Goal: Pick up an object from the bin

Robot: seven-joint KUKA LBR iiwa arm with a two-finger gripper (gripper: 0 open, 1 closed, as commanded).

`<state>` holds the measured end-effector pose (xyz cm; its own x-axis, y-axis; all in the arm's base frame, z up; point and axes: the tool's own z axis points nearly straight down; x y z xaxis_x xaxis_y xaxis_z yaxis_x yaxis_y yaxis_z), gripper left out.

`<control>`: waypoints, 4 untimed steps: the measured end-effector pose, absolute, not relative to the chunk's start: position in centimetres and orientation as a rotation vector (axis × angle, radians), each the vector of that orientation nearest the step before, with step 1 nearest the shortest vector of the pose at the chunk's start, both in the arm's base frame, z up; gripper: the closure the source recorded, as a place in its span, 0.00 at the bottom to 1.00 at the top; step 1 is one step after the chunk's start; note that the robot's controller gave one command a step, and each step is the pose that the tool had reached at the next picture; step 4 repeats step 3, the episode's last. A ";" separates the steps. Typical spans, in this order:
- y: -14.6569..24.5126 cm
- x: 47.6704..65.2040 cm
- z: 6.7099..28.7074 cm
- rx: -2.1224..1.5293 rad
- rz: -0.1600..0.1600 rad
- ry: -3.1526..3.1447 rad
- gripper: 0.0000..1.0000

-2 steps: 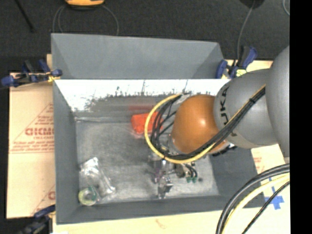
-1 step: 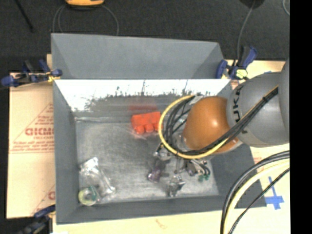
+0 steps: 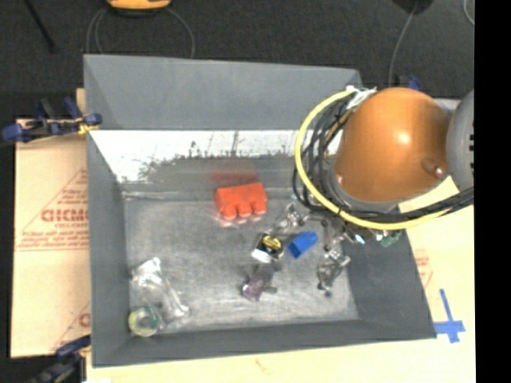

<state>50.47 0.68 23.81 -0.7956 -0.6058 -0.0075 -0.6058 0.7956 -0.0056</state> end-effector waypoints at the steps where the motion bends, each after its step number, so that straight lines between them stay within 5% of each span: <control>1: 2.7 56.6 7.9 -1.125 0.006 2.934 0.00; 2: 2.6 56.6 8.4 -1.118 0.004 2.933 1.00; 3: 2.3 55.6 25.2 -1.181 -0.007 2.899 1.00; 4: 2.3 55.6 25.2 -1.181 -0.007 2.899 1.00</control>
Offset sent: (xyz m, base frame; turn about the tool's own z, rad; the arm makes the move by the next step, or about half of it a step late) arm 0.0607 0.0191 -0.1547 -0.0837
